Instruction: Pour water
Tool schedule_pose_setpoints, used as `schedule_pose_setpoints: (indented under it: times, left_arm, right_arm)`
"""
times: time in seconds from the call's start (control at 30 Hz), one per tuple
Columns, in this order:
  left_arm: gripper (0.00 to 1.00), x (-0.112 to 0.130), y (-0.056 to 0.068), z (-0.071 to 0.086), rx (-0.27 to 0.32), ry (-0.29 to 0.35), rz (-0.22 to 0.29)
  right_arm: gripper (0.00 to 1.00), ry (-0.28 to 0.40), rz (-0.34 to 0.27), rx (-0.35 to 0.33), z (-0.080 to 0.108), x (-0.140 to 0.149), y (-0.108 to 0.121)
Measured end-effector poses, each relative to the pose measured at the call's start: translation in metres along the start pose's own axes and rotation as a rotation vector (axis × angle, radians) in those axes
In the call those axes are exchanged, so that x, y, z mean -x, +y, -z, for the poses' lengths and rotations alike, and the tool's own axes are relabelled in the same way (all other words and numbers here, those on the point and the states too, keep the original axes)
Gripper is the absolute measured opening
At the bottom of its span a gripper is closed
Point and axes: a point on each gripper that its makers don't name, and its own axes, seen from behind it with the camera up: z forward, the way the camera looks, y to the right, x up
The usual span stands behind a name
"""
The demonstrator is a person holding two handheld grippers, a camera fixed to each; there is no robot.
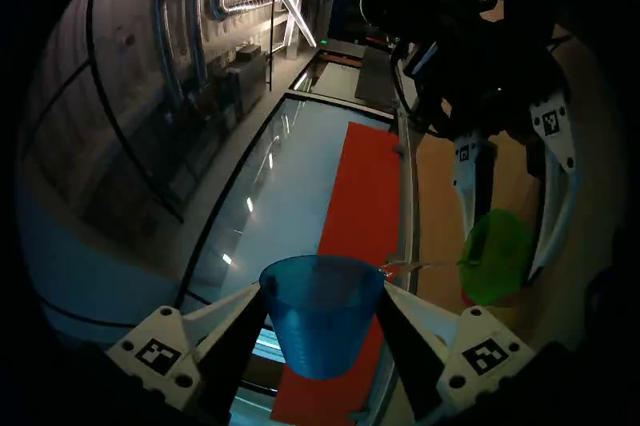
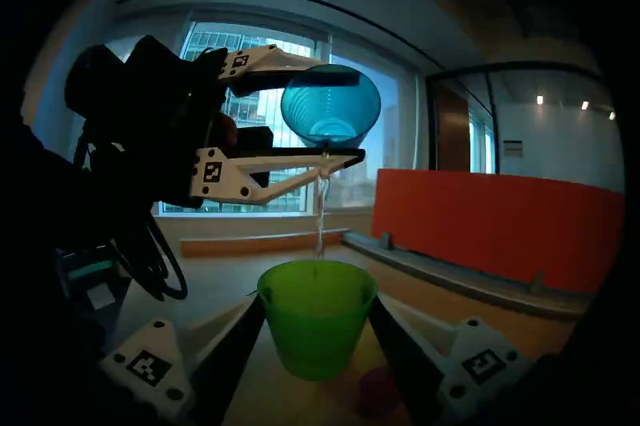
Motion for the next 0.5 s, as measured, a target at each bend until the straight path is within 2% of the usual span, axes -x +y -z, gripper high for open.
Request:
schedule_pose_setpoints:
  times: [0.5]
  left_arm:
    - [0.86,-0.0032,0.0103,-0.0038,0.013,0.010,-0.046]
  right_arm:
    - [0.89,0.001,0.001,0.002,0.0008,-0.0005,0.0018]
